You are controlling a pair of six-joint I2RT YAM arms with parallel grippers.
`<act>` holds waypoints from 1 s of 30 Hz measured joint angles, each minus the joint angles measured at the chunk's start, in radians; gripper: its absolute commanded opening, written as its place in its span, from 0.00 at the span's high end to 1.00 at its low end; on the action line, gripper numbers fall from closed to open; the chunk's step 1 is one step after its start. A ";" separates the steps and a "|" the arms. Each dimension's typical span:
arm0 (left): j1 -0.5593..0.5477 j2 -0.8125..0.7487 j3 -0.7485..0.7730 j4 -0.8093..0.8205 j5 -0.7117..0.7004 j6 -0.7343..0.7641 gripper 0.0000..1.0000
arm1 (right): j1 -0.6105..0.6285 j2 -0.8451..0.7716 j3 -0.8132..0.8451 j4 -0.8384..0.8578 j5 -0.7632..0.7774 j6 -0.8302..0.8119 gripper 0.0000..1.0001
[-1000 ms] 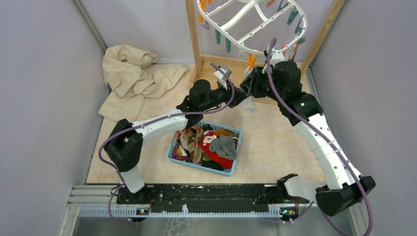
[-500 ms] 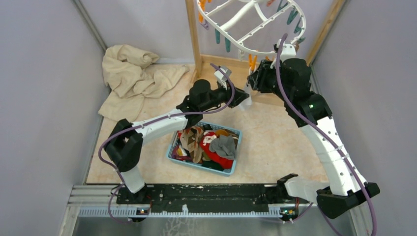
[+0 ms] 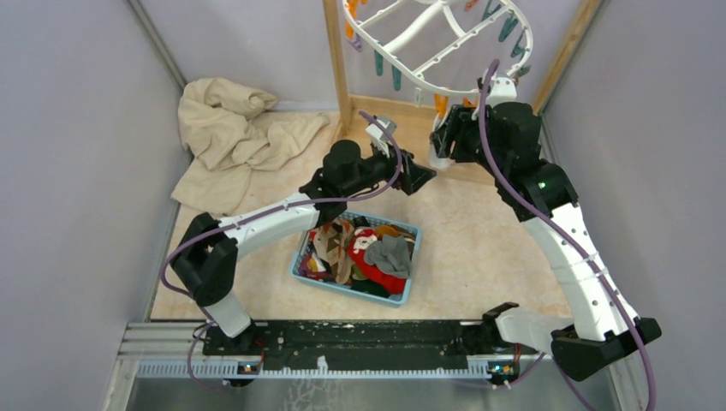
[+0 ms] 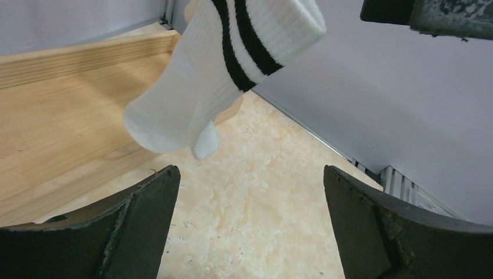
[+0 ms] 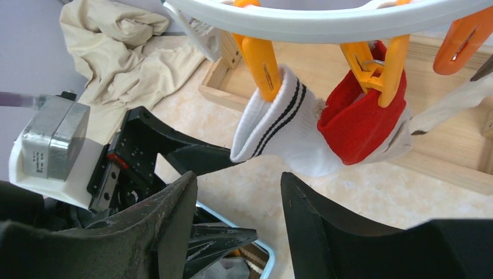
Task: Remove the socks clipped to the hanger
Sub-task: Remove the sock from the hanger.
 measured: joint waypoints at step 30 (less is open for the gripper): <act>0.001 0.347 0.325 0.053 -0.076 0.005 0.75 | 0.000 0.061 0.135 0.002 0.134 -0.002 0.42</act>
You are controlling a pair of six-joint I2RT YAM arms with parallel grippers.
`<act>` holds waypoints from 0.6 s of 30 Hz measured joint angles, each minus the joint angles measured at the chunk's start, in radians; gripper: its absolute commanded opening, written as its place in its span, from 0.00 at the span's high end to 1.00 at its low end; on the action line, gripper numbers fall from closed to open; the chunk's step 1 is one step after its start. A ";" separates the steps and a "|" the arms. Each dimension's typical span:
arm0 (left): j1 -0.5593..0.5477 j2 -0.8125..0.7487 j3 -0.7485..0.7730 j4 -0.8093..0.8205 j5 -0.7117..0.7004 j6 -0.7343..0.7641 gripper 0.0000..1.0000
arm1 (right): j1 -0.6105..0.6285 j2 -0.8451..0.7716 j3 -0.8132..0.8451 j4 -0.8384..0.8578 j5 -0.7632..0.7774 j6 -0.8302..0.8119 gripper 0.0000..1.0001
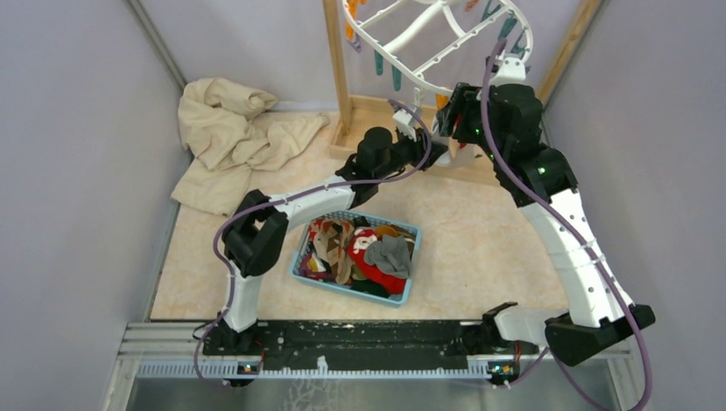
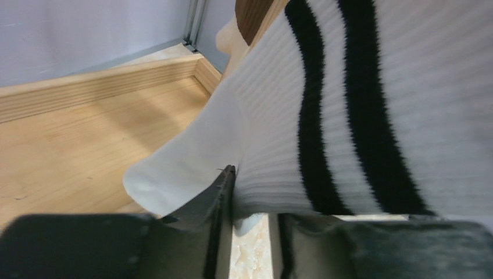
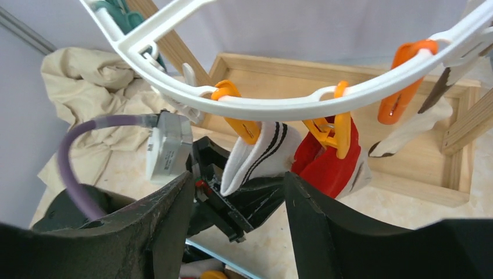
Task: Remove the socks clipped to the hanger
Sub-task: Remove the sock from the hanger.
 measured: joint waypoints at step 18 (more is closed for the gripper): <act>0.001 -0.105 -0.129 0.011 0.000 -0.011 0.76 | 0.006 0.057 -0.176 0.227 0.040 -0.052 0.53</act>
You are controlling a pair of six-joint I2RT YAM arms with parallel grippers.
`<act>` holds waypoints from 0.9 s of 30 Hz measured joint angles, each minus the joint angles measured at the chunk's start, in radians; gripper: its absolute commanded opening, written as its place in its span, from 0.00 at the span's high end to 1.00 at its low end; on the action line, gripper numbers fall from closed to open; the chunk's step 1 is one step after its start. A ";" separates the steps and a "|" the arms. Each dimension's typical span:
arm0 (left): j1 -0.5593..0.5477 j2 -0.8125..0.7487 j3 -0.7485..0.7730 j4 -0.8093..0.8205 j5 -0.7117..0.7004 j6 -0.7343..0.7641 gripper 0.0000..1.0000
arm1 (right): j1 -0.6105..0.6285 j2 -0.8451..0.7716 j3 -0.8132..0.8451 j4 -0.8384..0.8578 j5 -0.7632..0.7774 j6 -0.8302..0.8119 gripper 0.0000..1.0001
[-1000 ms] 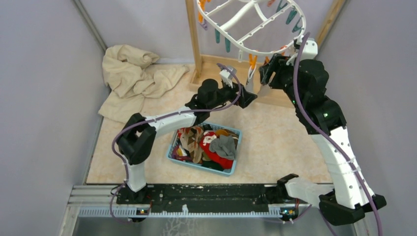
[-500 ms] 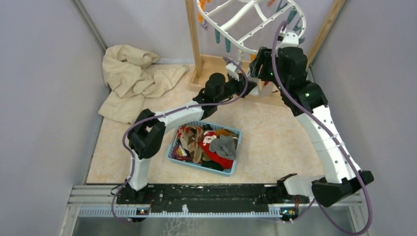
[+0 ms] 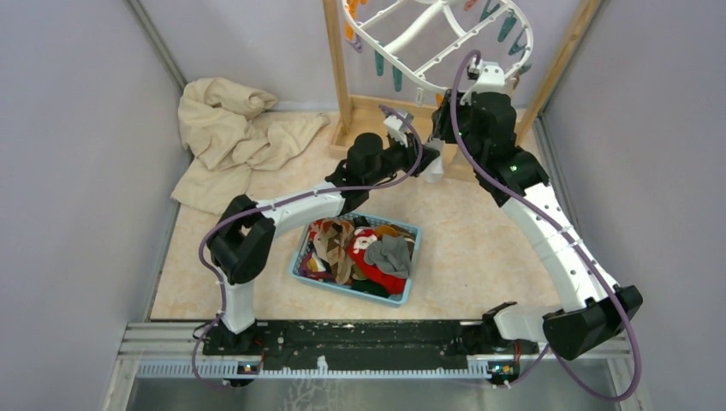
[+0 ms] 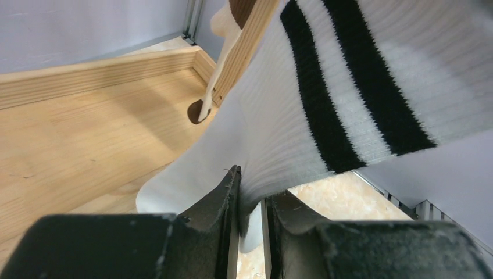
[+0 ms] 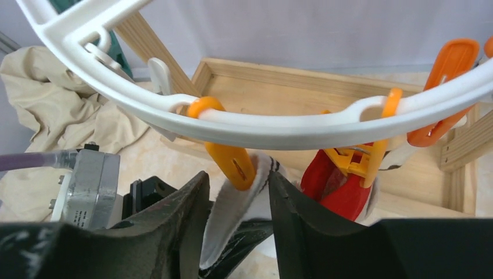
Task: Remove the socks clipped to the hanger
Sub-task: Remove the sock from the hanger.
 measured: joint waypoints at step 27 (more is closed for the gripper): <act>0.001 -0.001 0.000 0.019 0.027 -0.037 0.76 | 0.253 0.198 0.211 0.009 0.526 -0.190 0.61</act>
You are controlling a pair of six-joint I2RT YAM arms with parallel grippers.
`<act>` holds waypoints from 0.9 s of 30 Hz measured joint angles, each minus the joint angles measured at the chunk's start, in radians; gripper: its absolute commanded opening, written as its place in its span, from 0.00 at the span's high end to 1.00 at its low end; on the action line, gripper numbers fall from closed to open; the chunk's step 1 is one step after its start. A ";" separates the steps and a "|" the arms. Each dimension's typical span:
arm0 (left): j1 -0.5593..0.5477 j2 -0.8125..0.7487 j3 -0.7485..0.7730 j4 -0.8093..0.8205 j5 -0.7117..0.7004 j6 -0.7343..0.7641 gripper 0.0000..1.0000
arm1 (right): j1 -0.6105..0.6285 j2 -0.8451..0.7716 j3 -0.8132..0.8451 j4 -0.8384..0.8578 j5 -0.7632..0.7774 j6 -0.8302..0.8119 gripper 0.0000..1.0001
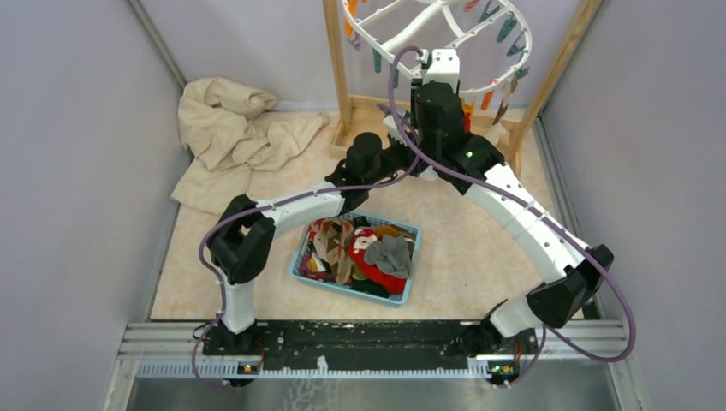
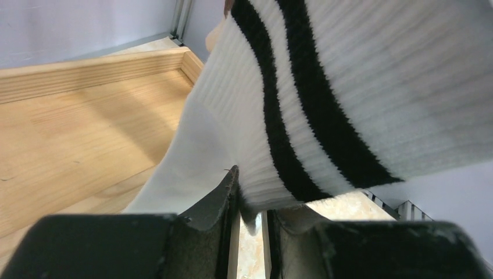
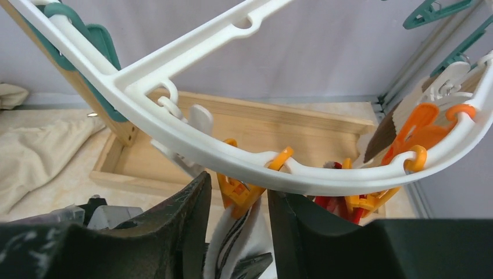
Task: Remove the socks clipped to the hanger
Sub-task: Remove the sock from the hanger.
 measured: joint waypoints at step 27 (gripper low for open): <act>0.039 -0.073 -0.086 0.051 0.035 -0.015 0.76 | -0.254 -0.142 -0.145 0.040 -0.542 0.061 0.48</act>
